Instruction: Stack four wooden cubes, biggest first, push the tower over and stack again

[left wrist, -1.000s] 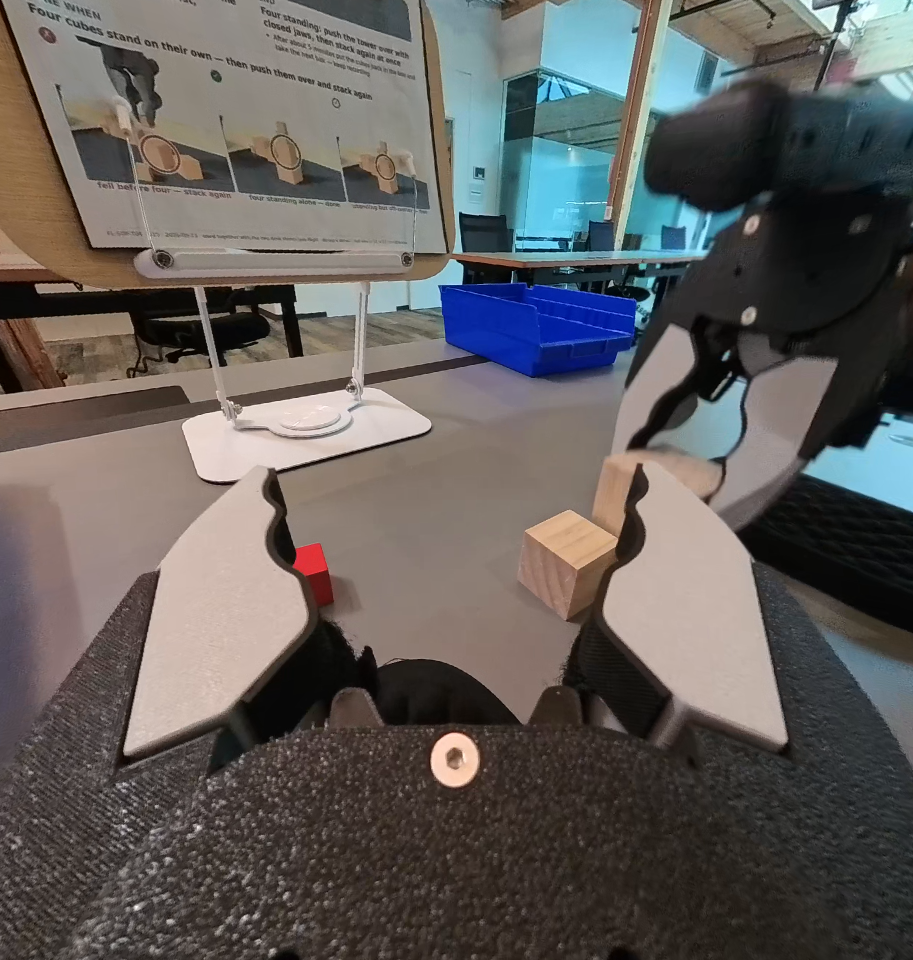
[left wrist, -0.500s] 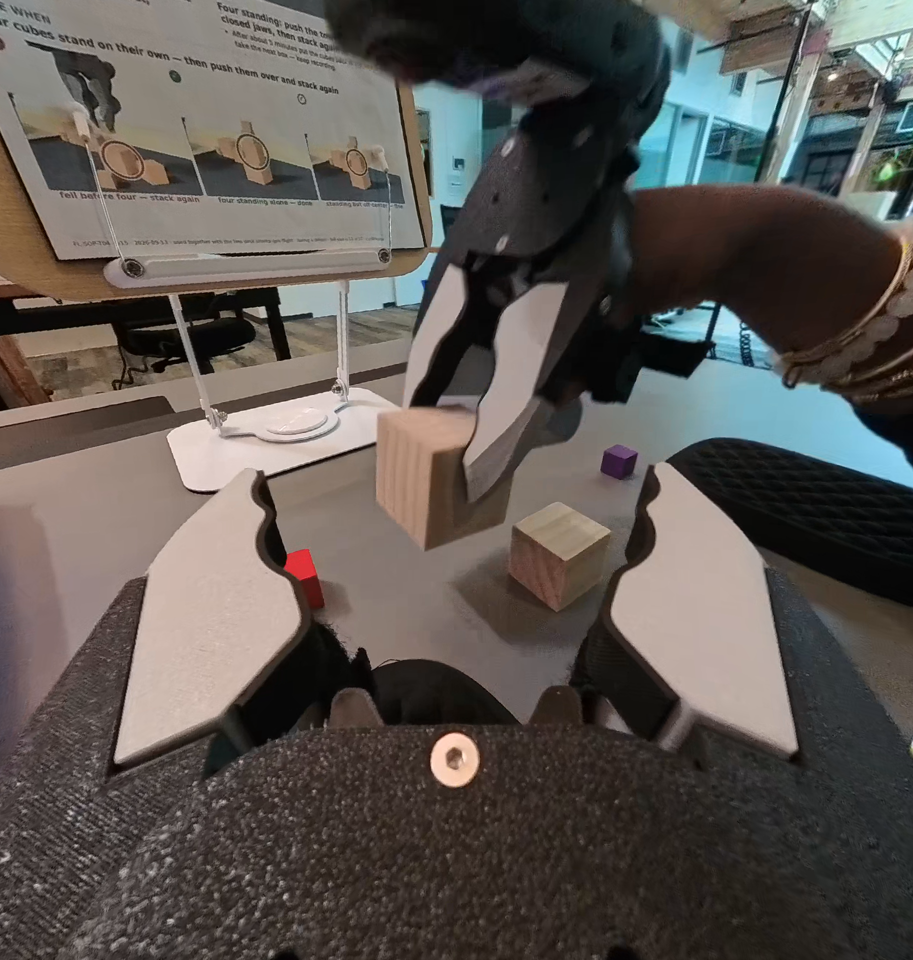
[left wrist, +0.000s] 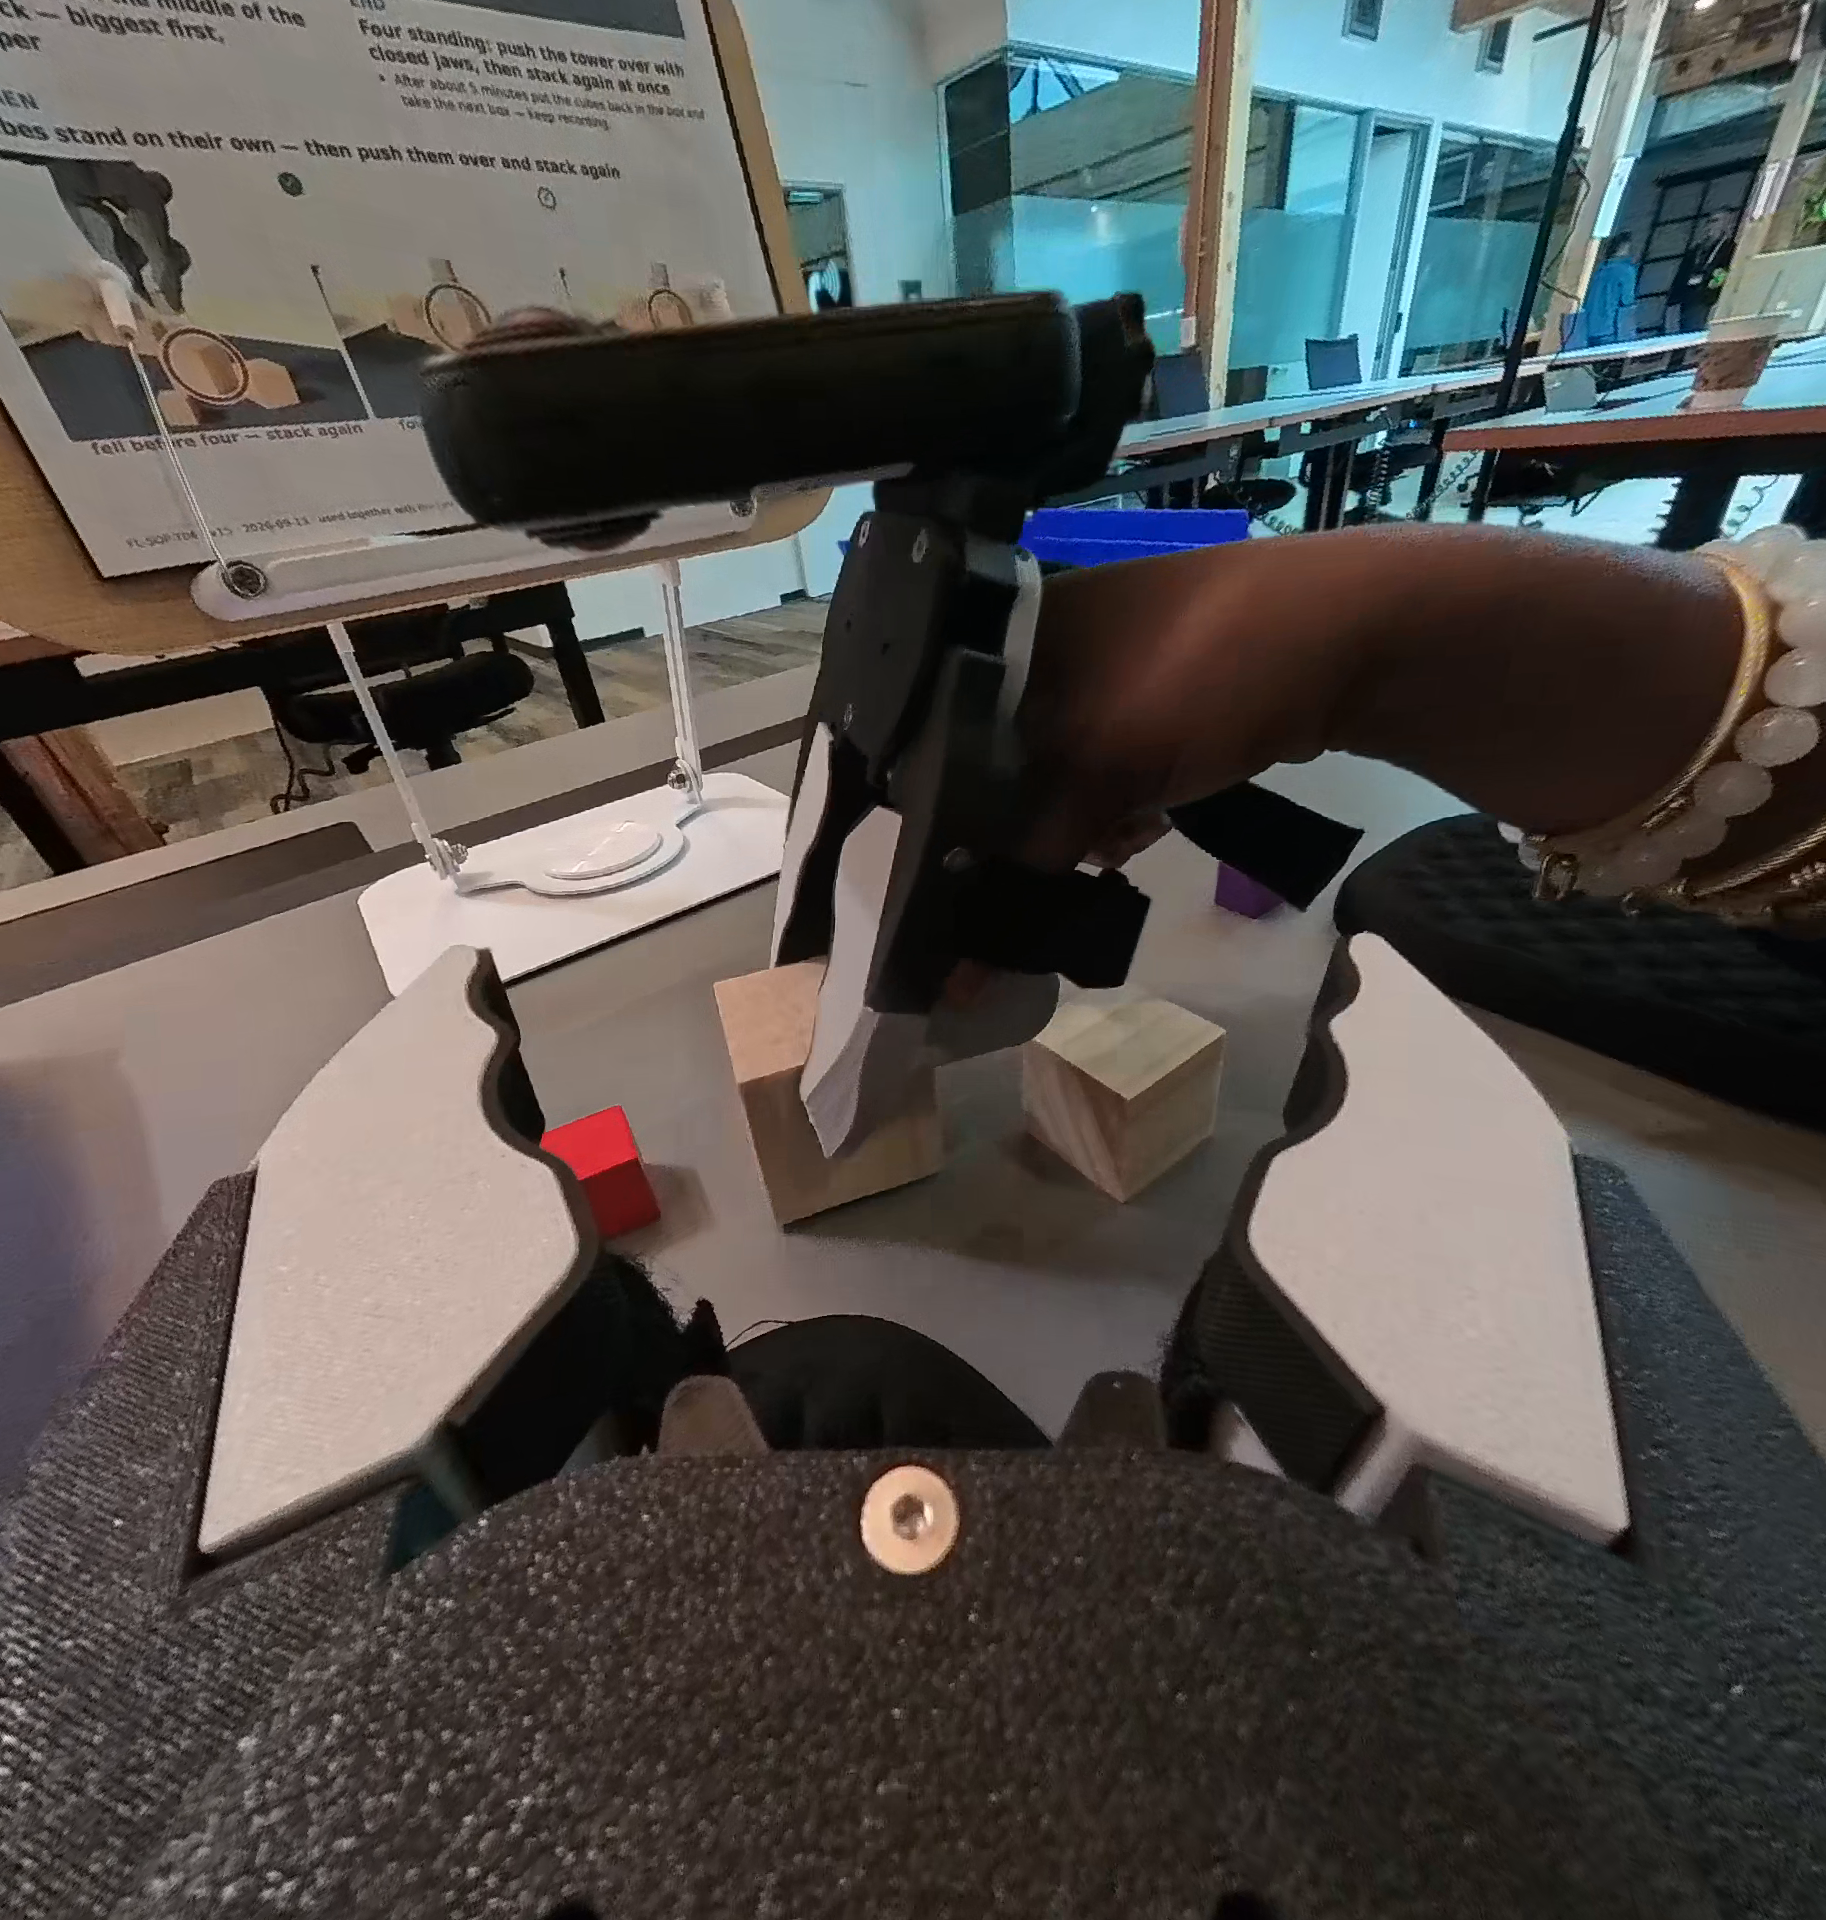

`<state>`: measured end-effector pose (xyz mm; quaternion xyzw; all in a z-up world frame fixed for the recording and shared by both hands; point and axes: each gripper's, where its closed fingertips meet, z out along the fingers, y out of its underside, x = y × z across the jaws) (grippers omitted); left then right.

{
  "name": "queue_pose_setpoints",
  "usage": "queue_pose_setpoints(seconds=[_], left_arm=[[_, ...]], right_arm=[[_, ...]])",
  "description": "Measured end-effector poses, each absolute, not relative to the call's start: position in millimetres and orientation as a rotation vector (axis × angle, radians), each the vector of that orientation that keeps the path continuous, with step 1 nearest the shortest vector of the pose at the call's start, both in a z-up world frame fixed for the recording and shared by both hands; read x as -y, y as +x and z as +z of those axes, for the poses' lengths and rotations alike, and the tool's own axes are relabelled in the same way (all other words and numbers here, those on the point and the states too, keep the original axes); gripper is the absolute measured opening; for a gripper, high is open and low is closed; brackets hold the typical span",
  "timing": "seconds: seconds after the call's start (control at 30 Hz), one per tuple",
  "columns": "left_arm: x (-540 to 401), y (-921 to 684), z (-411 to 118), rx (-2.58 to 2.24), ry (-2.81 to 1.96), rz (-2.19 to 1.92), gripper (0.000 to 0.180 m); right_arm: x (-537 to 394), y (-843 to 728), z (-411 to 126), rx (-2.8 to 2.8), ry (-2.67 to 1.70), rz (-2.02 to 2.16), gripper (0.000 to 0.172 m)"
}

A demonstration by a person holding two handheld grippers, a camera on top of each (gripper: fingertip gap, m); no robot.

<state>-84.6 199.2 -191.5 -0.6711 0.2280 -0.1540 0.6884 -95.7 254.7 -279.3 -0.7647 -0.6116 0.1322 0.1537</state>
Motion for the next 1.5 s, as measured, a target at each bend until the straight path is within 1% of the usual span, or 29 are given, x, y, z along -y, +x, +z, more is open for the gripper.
queue_pose_setpoints(seconds=[0.13,0.23,0.3,0.4,0.5,0.77,0.8,0.83,0.87,0.9,1.03,1.13,1.23,1.5], left_arm=[[-199,-84,-192,-0.512,-1.502,-0.346,0.14],[-199,-84,-192,-0.513,-1.501,-0.35,0.138],[-199,-84,-191,-0.511,-1.501,-0.348,0.138],[-199,-84,-192,-0.516,-1.502,-0.349,0.138],[-199,-83,-192,-0.519,-1.505,-0.356,0.14],[-199,-82,-193,-0.53,-1.507,-0.358,0.14],[-199,-81,-193,-0.534,-1.509,-0.356,0.139],[-199,-81,-194,-0.537,-1.511,-0.356,0.139],[-199,-80,-194,-0.539,-1.513,-0.358,0.139],[-200,-80,-195,-0.539,-1.517,-0.362,0.139],[-201,-83,-193,-0.513,-1.519,-0.394,0.139],[-200,-86,-191,-0.491,-1.505,-0.422,0.138],[-199,-88,-189,-0.476,-1.497,-0.442,0.138],[-201,-90,-189,-0.46,-1.505,-0.46,0.138]], right_arm=[[-255,-97,-279,1.727,-2.218,0.407,0.06],[-250,-97,-269,1.743,-2.18,0.476,0.078],[-248,-92,-253,1.777,-2.093,0.52,0.084],[-240,-71,-230,1.878,-1.948,0.549,0.081],[-228,-43,-228,1.976,-1.899,0.496,0.081],[-206,-19,-275,2.227,-1.859,0.28,0.075],[-205,-20,-278,2.231,-1.866,0.289,0.071],[-203,-21,-280,2.233,-1.877,0.301,0.062],[-203,-22,-282,2.232,-1.887,0.301,0.048],[-205,-22,-281,2.212,-1.906,0.297,0.043],[-214,-26,-261,2.013,-2.081,0.354,0.042],[-231,-39,-234,1.861,-2.106,0.363,0.042],[-241,-60,-218,1.805,-2.1,0.404,0.042],[-255,-90,-221,1.773,-2.109,0.446,0.042]])
